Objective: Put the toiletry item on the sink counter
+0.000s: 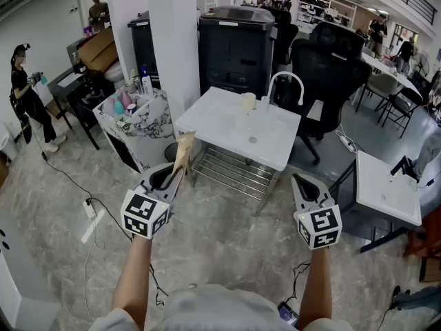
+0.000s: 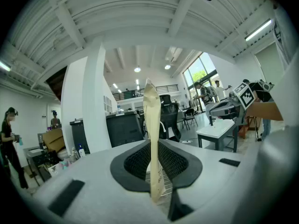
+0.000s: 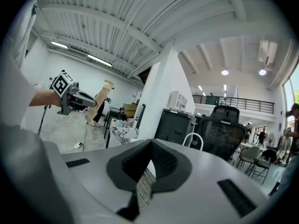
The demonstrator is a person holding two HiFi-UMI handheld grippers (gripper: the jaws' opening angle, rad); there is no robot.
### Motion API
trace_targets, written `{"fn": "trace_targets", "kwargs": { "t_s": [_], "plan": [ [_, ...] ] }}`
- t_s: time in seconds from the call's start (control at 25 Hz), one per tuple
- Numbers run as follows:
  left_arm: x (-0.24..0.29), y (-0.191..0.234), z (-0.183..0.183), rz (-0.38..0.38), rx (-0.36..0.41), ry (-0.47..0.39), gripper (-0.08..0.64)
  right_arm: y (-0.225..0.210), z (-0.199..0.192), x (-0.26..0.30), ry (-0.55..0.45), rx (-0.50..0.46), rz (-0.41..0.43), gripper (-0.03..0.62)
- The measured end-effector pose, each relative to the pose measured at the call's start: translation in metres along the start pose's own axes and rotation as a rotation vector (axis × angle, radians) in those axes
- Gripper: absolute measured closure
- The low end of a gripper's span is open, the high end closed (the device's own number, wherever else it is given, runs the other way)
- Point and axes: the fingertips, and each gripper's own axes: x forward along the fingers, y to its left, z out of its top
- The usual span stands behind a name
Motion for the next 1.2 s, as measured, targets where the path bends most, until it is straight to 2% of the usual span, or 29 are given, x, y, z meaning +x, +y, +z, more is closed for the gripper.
{"fn": "trace_targets", "kwargs": {
  "t_s": [0.36,0.72,0.96,1.2],
  "plan": [
    [0.008,0.001,-0.002,-0.001,0.003,0.004,0.514,-0.006,0.004,0.001,-0.041,0.065,-0.001,0.595],
    [0.019,-0.021,-0.017,0.065,-0.057,0.034,0.514,-0.031,-0.023,-0.009,-0.03,0.138,0.059,0.595],
    [0.034,-0.036,-0.019,0.082,-0.08,0.054,0.514,-0.051,-0.037,-0.005,-0.021,0.136,0.089,0.596],
    [0.065,-0.016,-0.029,0.088,-0.082,0.08,0.514,-0.068,-0.044,0.032,-0.012,0.129,0.08,0.595]
  ]
}}
